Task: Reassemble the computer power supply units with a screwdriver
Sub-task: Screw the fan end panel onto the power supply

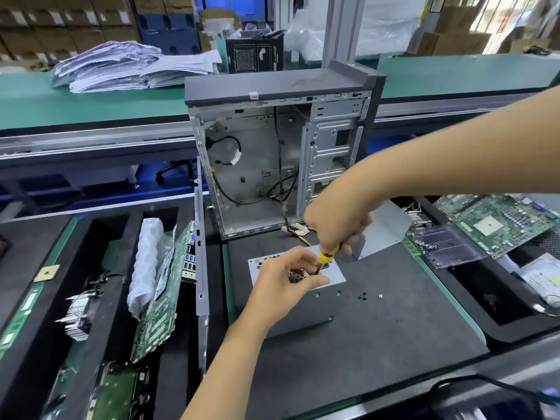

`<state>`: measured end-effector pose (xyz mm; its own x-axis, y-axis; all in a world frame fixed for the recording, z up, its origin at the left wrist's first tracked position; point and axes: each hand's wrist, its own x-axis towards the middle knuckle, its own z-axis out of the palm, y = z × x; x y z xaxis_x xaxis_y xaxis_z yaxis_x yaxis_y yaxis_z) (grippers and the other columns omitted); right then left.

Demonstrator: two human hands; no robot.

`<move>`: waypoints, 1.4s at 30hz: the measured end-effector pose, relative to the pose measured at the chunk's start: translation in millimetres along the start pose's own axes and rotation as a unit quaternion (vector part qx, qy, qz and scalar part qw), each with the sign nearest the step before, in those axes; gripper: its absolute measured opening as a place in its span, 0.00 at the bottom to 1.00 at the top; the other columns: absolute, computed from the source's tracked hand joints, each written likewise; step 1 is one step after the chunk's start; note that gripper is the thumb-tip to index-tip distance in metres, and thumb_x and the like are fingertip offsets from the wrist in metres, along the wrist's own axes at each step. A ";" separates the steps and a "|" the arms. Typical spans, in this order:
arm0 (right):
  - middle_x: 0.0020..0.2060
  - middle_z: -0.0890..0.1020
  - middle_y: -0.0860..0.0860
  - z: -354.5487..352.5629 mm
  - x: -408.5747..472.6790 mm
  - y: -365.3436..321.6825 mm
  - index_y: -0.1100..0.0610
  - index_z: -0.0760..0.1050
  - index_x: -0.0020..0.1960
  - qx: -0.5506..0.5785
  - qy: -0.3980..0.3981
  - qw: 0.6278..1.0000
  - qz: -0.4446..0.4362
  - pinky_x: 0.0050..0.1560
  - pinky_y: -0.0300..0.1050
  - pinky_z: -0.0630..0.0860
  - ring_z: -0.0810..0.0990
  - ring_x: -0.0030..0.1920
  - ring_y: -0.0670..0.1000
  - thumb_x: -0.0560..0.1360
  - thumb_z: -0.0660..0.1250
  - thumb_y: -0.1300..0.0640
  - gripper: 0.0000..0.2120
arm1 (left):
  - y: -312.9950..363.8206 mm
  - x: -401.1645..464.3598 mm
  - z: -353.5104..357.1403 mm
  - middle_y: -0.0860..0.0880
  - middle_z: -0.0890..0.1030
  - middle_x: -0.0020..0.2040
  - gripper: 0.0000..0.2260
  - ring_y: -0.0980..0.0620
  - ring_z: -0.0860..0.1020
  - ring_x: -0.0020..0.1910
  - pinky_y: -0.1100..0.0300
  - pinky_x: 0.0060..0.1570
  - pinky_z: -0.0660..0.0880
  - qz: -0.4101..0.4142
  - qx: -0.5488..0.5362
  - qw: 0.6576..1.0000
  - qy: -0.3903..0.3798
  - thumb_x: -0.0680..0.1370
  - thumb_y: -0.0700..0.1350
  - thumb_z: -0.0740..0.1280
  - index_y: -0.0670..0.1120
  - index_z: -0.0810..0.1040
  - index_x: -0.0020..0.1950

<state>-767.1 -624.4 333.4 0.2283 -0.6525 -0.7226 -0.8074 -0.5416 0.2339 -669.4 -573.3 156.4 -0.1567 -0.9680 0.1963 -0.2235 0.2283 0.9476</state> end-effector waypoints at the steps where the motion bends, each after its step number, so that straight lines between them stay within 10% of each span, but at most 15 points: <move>1: 0.26 0.68 0.52 -3.7 1.7 -0.9 0.63 0.73 0.40 0.144 -0.079 0.985 0.051 0.18 0.32 0.55 0.61 0.20 0.48 0.79 0.58 0.58 0.13 | 0.2 0.4 2.1 0.54 0.83 0.37 0.07 0.56 0.80 0.38 0.58 0.43 0.77 0.001 0.011 1.000 0.003 0.74 0.41 0.74 0.50 0.78 0.41; 3: 0.24 0.66 0.50 -5.3 5.9 0.0 0.65 0.74 0.45 0.204 -0.102 0.972 0.065 0.17 0.32 0.54 0.59 0.17 0.46 0.80 0.56 0.57 0.13 | -1.1 0.6 4.0 0.52 0.84 0.36 0.09 0.58 0.79 0.36 0.62 0.39 0.75 0.000 0.013 1.000 0.001 0.75 0.40 0.72 0.50 0.77 0.39; 5: 0.27 0.72 0.50 1.7 1.5 2.5 0.61 0.74 0.43 -0.075 0.026 0.997 -0.014 0.22 0.36 0.62 0.69 0.23 0.48 0.80 0.57 0.52 0.15 | -1.3 0.9 2.3 0.51 0.85 0.36 0.09 0.59 0.79 0.36 0.68 0.38 0.73 -0.015 -0.016 1.000 0.004 0.76 0.37 0.71 0.47 0.77 0.38; 8: 0.40 0.73 0.51 12.6 -8.8 12.8 0.57 0.71 0.50 -0.550 0.298 0.745 -0.234 0.27 0.44 0.59 0.72 0.39 0.52 0.77 0.60 0.56 0.05 | -3.4 1.5 -2.2 0.51 0.86 0.37 0.05 0.60 0.81 0.38 0.68 0.41 0.73 -0.028 -0.039 0.999 0.004 0.76 0.35 0.70 0.38 0.79 0.41; 10: 0.39 0.71 0.51 12.7 -14.2 25.2 0.56 0.70 0.52 -0.626 0.339 0.639 -0.292 0.28 0.45 0.58 0.66 0.37 0.51 0.76 0.61 0.58 0.06 | -3.3 0.0 -0.7 0.51 0.86 0.38 0.05 0.60 0.81 0.38 0.69 0.40 0.72 -0.023 -0.042 0.999 -0.006 0.76 0.35 0.70 0.39 0.79 0.40; 13: 0.33 0.70 0.51 16.5 -10.8 18.0 0.56 0.72 0.48 -0.511 0.272 0.785 -0.220 0.30 0.45 0.60 0.67 0.33 0.53 0.78 0.58 0.55 0.06 | -3.7 0.5 1.1 0.50 0.86 0.39 0.08 0.55 0.81 0.39 0.68 0.40 0.72 -0.014 -0.040 0.999 -0.016 0.78 0.37 0.69 0.46 0.77 0.39; 16: 0.26 0.75 0.53 10.3 7.2 1.1 0.60 0.77 0.41 -0.071 0.064 0.995 -0.038 0.25 0.36 0.62 0.67 0.25 0.51 0.76 0.59 0.58 0.10 | -3.9 0.7 3.8 0.49 0.85 0.39 0.04 0.51 0.82 0.39 0.64 0.40 0.73 -0.009 -0.038 0.999 -0.012 0.75 0.39 0.72 0.46 0.79 0.42; 19: 0.20 0.63 0.49 -6.0 15.3 -0.9 0.64 0.75 0.43 0.207 -0.112 0.970 0.055 0.18 0.31 0.52 0.57 0.17 0.46 0.78 0.56 0.59 0.13 | -5.1 0.1 6.6 0.50 0.83 0.35 0.05 0.54 0.80 0.36 0.66 0.38 0.72 -0.011 -0.023 1.000 0.012 0.74 0.39 0.73 0.44 0.79 0.38; 22: 0.24 0.72 0.50 -1.0 9.1 0.6 0.59 0.74 0.39 -0.076 0.023 0.996 -0.048 0.24 0.37 0.61 0.67 0.21 0.48 0.80 0.57 0.53 0.16 | -4.8 1.8 4.8 0.50 0.83 0.35 0.07 0.57 0.79 0.36 0.69 0.39 0.71 -0.027 -0.036 0.999 0.022 0.74 0.37 0.72 0.44 0.82 0.36; 25: 0.36 0.73 0.52 11.7 -8.1 2.6 0.58 0.73 0.46 -0.544 0.286 0.753 -0.237 0.26 0.43 0.57 0.71 0.33 0.54 0.76 0.61 0.57 0.05 | -6.0 1.8 1.8 0.50 0.85 0.36 0.09 0.58 0.80 0.36 0.70 0.39 0.72 -0.039 -0.056 0.997 0.027 0.74 0.37 0.73 0.47 0.83 0.36; 27: 0.35 0.71 0.52 14.2 -13.5 6.3 0.58 0.74 0.47 -0.609 0.279 0.690 -0.273 0.28 0.45 0.59 0.70 0.34 0.54 0.73 0.62 0.62 0.04 | -5.5 0.8 2.3 0.52 0.85 0.36 0.10 0.59 0.79 0.36 0.71 0.39 0.71 -0.039 -0.053 0.998 0.021 0.74 0.37 0.73 0.50 0.84 0.35; 32: 0.28 0.67 0.50 12.8 -3.8 -6.4 0.56 0.61 0.32 -0.371 0.244 0.881 -0.166 0.27 0.41 0.59 0.66 0.28 0.51 0.75 0.62 0.56 0.15 | -5.6 2.8 -0.7 0.52 0.85 0.38 0.08 0.56 0.80 0.39 0.67 0.43 0.73 -0.022 -0.037 0.999 0.000 0.76 0.38 0.71 0.48 0.84 0.38; 35: 0.27 0.76 0.51 2.8 13.2 -7.7 0.58 0.74 0.35 -0.076 0.095 0.992 -0.019 0.22 0.36 0.61 0.67 0.21 0.48 0.77 0.62 0.55 0.13 | -5.0 3.3 -0.5 0.51 0.85 0.39 0.10 0.56 0.81 0.40 0.66 0.44 0.73 -0.017 -0.032 0.999 -0.014 0.77 0.38 0.70 0.52 0.82 0.40; 39: 0.20 0.63 0.47 -8.3 19.7 7.1 0.64 0.75 0.42 0.270 -0.160 0.944 0.102 0.15 0.33 0.53 0.57 0.16 0.44 0.82 0.53 0.54 0.19 | -4.4 3.8 0.7 0.51 0.85 0.38 0.08 0.57 0.82 0.38 0.69 0.40 0.72 -0.011 -0.036 0.999 0.004 0.75 0.38 0.72 0.50 0.81 0.40; 42: 0.24 0.74 0.50 2.3 10.2 8.8 0.62 0.74 0.45 0.012 -0.054 0.998 0.002 0.21 0.37 0.61 0.68 0.22 0.49 0.82 0.53 0.48 0.20 | -5.5 3.8 -0.1 0.50 0.84 0.36 0.09 0.56 0.82 0.36 0.67 0.40 0.73 0.000 -0.026 1.000 -0.005 0.76 0.38 0.71 0.50 0.80 0.38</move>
<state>-773.2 -634.7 326.6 0.1667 -0.5932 -0.7876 -0.8213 -0.5255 0.2220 -668.7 -578.2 151.9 -0.1652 -0.9671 0.1936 -0.1741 0.2218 0.9594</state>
